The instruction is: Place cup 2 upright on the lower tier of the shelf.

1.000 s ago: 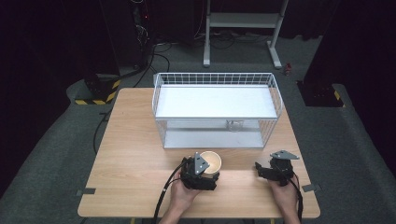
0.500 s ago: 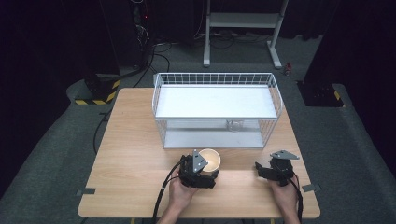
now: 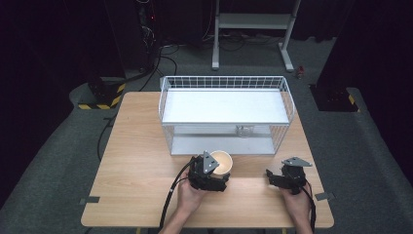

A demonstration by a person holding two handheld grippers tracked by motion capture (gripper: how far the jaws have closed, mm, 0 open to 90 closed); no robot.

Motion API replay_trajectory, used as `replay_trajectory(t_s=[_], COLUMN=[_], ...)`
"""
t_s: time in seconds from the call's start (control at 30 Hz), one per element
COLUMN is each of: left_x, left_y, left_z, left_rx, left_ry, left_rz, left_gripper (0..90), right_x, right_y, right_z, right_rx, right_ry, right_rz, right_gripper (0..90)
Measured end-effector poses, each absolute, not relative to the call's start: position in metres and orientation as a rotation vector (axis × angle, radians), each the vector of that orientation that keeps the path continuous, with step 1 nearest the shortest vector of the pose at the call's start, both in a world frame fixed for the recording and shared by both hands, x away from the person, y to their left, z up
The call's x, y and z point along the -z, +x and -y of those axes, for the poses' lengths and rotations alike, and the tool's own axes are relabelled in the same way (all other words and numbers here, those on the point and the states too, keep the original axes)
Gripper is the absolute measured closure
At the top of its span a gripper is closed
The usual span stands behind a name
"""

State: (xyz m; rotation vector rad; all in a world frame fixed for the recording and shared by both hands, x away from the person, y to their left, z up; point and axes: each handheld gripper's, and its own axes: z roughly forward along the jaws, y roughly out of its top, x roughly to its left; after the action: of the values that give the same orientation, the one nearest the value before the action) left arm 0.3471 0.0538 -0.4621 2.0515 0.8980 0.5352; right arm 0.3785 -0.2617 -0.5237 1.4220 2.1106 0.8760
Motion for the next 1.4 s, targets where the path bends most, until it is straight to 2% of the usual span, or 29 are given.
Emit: replay_trajectory(t_s=[0.8, 1.13, 1.4], left_x=[0.45, 0.451, 0.445], left_y=[0.377, 0.393, 0.404], left_z=[-0.053, -0.059, -0.054], left_rx=[-0.562, -0.531, -0.582], left_ry=[2.029, 1.98, 1.977], left_rz=[-0.938, -1.005, -1.017], left_gripper=[9.8, 9.8, 9.8], right_x=[0.524, 0.524, 0.524], right_y=[0.378, 0.378, 0.378], right_z=[0.262, 0.262, 0.262], right_rx=[-0.876, -0.876, -0.876], right_ry=[1.422, 1.422, 1.422], right_rz=[-2.11, -2.11, -2.11], right_gripper=[19.7, 19.7, 19.7])
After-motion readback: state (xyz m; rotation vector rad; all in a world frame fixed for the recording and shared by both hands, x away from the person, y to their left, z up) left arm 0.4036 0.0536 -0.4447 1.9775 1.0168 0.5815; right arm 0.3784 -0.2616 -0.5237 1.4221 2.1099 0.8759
